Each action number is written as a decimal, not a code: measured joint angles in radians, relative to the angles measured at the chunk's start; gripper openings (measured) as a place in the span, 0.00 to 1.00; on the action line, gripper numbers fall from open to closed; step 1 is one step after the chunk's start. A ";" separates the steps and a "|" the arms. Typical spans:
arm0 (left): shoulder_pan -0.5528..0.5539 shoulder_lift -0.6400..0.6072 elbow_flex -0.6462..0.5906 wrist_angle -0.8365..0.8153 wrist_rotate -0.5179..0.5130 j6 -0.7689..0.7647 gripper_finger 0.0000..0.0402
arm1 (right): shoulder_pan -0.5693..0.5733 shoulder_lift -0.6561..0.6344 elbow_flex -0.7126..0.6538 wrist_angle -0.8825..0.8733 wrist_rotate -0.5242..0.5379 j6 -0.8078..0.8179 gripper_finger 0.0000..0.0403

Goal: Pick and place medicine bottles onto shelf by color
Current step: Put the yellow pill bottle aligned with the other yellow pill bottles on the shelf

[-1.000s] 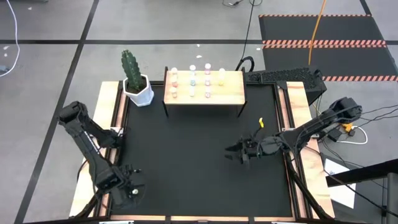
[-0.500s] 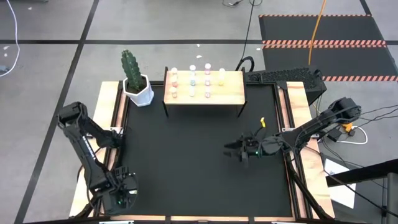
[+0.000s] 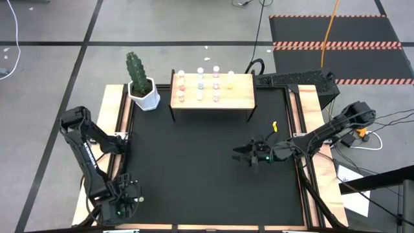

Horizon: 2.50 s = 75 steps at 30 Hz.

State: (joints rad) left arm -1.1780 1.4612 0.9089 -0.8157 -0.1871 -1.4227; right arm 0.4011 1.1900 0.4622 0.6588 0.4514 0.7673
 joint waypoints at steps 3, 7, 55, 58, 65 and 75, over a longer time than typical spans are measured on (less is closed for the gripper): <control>-0.012 0.000 0.000 0.003 0.002 -0.004 0.45 | 0.000 0.000 0.000 0.004 0.017 -0.002 0.55; -0.015 0.004 0.000 0.005 0.001 -0.005 0.42 | 0.000 0.000 0.000 0.004 0.025 -0.005 0.55; 0.776 0.000 0.253 0.302 0.069 0.768 0.31 | 0.006 0.257 0.225 0.025 -0.216 -0.209 0.55; 0.847 0.000 0.295 0.349 0.134 0.842 0.32 | -0.005 0.297 0.275 0.025 -0.196 -0.254 0.55; 0.949 0.000 0.340 0.375 0.247 0.929 0.32 | -0.051 0.346 0.348 0.025 -0.185 -0.291 0.67; 1.018 0.000 0.342 0.402 0.314 0.985 0.32 | -0.175 0.346 0.348 0.017 -0.403 -0.205 0.76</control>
State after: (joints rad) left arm -0.1605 1.4612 1.2510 -0.4136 0.1264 -0.4378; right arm 0.2266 1.5360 0.8104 0.6758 0.0487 0.5620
